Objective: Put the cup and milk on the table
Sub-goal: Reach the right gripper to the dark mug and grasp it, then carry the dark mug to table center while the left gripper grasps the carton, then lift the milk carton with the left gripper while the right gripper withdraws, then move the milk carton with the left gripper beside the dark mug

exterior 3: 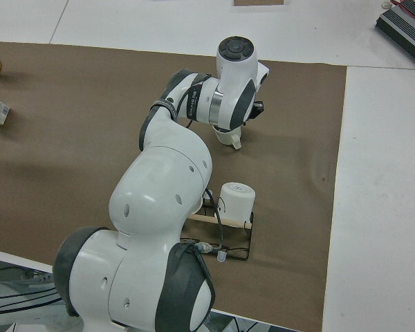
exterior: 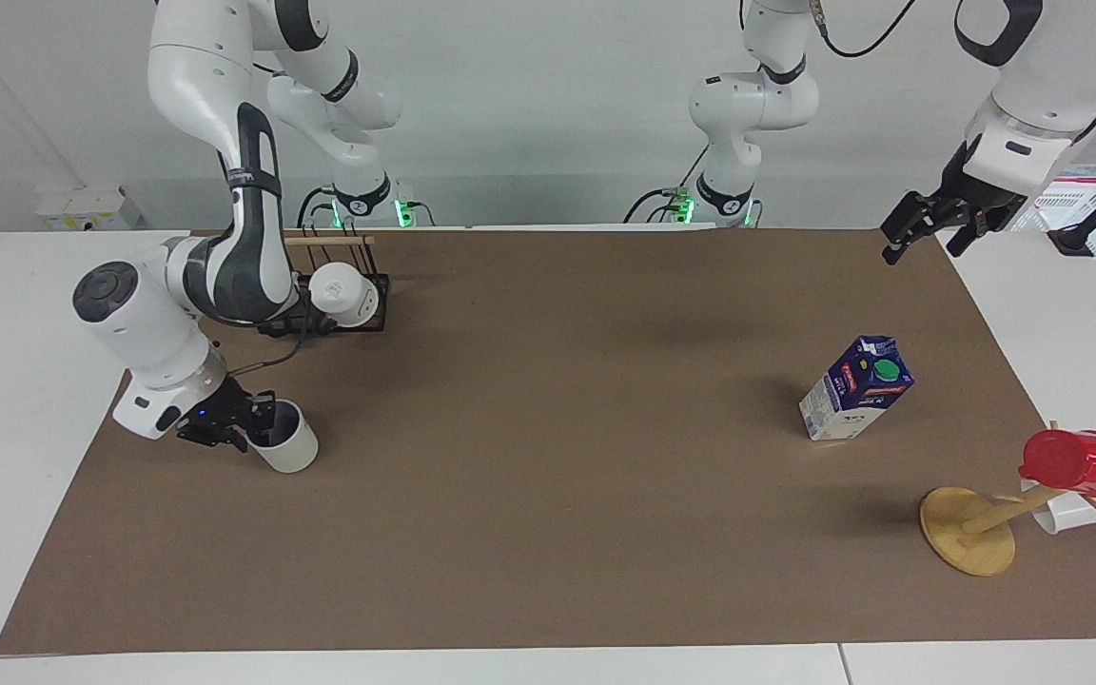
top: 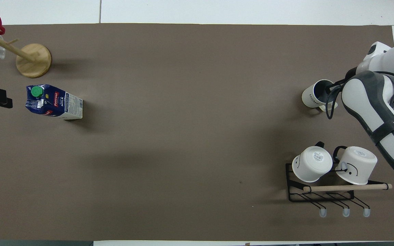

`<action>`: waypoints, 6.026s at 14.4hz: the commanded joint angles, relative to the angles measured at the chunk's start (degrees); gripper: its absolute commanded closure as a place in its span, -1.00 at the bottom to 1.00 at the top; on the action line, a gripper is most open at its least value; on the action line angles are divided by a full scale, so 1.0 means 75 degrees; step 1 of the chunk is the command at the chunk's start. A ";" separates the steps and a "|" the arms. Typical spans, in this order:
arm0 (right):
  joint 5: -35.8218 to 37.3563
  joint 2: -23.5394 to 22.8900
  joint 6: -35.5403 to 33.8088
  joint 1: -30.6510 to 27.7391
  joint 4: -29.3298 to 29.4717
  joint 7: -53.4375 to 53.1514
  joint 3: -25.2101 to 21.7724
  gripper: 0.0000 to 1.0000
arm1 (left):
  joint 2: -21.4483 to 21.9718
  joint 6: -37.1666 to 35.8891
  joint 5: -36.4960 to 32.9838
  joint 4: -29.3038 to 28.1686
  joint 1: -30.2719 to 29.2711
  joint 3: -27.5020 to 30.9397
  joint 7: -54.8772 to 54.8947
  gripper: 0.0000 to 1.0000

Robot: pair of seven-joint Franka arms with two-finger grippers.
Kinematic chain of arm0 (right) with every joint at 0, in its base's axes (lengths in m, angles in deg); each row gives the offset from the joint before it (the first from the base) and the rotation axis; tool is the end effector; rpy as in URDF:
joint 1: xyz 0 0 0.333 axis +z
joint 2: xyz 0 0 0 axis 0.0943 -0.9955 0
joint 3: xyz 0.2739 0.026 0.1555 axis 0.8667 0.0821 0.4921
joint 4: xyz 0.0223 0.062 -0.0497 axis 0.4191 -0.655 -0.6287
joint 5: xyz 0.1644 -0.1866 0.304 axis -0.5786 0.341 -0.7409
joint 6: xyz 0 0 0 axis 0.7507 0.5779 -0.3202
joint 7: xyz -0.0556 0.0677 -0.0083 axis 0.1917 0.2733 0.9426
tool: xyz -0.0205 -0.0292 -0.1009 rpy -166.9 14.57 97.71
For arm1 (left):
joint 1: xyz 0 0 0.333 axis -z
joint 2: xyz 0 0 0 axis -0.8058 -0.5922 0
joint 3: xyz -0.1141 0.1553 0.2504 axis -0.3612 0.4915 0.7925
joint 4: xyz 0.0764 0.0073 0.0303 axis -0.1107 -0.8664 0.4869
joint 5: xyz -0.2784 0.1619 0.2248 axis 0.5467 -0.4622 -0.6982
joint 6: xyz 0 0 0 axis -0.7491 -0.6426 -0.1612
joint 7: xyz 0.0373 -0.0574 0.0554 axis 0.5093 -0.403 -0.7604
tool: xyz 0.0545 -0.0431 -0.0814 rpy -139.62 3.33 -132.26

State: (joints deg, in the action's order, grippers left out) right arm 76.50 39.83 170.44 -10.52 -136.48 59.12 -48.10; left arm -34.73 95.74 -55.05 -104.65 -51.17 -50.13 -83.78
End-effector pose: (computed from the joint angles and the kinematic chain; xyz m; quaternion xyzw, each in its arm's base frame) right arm 0.6409 -0.0734 0.3489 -0.9888 -0.1439 -0.0274 0.0275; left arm 0.5395 0.0022 0.6309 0.9995 0.0291 0.0053 0.0085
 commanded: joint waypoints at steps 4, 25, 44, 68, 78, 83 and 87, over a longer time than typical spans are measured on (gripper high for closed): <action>-0.0026 0.0379 -0.1001 0.0644 0.0591 -0.1379 0.0072 1.00 | 0.0335 0.0196 -0.0109 -0.0452 -0.0030 -0.0026 0.0098 -1.00; 0.1474 0.0486 -0.0219 0.4255 -0.0356 -0.7335 0.0060 1.00 | 0.0464 0.2669 -0.0109 -0.2397 -0.0136 -0.0003 0.0086 -1.00; 0.1451 0.1550 -0.0298 0.3202 -0.0545 -0.7151 0.0013 -1.00 | -0.0567 0.4193 -0.0120 -0.2691 0.0111 0.0009 0.0062 1.00; 0.0982 0.2572 -0.5972 0.0681 0.2830 -0.3995 0.0048 -1.00 | -0.2335 0.3935 -0.0741 -0.0197 0.4774 -0.0050 -0.5607 1.00; 0.0947 0.2689 -0.5867 0.0845 0.2573 -0.4042 0.0118 -1.00 | -0.2583 0.4298 -0.0742 -0.0100 0.5207 -0.0062 -0.5633 1.00; 0.0877 0.2700 -0.5891 0.0787 0.2561 -0.4030 0.0118 -1.00 | -0.2583 0.4380 -0.0706 -0.0100 0.5349 -0.0062 -0.5656 1.00; 0.0888 0.2700 -0.5867 0.0775 0.2561 -0.3984 0.0118 -1.00 | -0.2595 0.4334 -0.0695 -0.0100 0.5407 -0.0062 -0.5715 1.00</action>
State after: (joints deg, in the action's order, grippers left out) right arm 84.21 59.98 127.21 -4.13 -117.37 28.25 -47.42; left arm -53.28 128.24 -59.35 -106.71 -11.59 -51.45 -125.33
